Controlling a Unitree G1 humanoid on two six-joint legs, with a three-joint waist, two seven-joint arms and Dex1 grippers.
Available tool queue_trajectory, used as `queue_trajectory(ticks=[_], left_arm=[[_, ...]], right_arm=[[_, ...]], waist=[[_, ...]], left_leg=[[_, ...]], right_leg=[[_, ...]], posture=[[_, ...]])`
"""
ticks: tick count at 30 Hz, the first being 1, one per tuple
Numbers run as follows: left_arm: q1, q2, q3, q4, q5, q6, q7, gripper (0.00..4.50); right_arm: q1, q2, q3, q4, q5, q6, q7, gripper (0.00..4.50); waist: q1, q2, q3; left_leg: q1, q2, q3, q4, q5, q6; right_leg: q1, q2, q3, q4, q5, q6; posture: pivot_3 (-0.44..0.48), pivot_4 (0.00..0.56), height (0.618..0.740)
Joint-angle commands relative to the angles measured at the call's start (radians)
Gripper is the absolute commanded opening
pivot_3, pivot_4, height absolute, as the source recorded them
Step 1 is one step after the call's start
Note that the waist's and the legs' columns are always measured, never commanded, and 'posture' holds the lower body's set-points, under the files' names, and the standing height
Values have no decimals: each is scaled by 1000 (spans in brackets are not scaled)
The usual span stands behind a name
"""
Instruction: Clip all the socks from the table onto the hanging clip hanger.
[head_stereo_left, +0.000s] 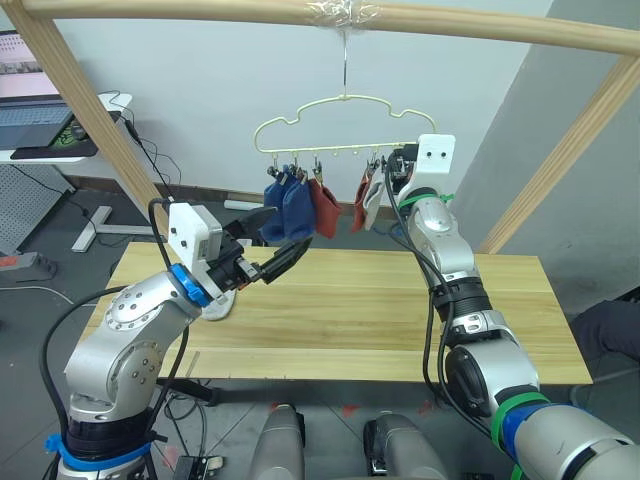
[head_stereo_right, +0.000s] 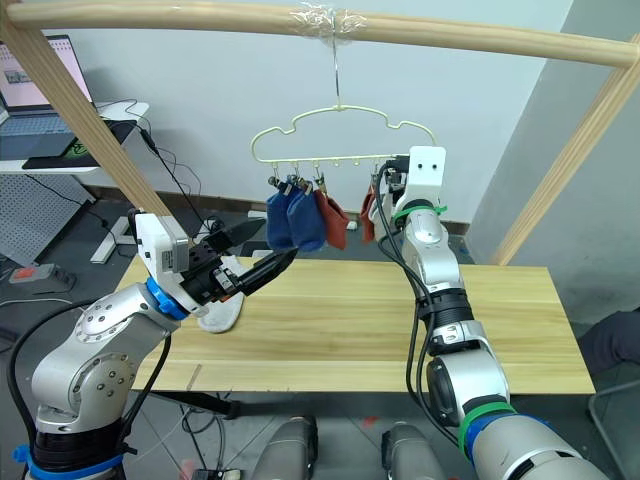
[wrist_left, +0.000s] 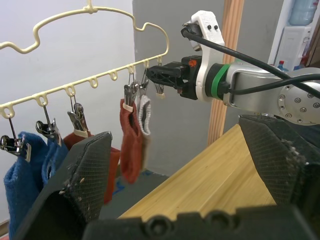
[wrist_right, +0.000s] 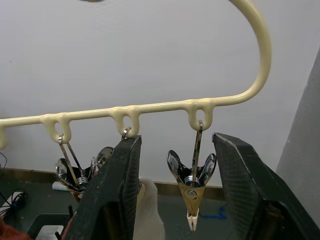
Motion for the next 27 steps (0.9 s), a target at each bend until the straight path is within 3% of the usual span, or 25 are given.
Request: queue_trajectory(ticks=[1, 27], left_arm=[[-3, 4, 4, -46, -19, -7, 4, 4500], [11, -3, 5, -62, -18, -13, 25, 4500]], right_arm=[[-25, -3, -12, -20, 10, -12, 6, 2354], [-78, -11, -48, 97, 16, -51, -2, 2354]], waist=[[0, 0, 0], [1, 0, 0]], left_leg=[[0, 0, 0, 0, 0, 0], [0, 0, 0, 1, 0, 0]], right_leg=[[0, 0, 0, 0, 0, 0], [0, 0, 0, 0, 0, 0]], posture=[[176, 107, 740], [186, 120, 740]])
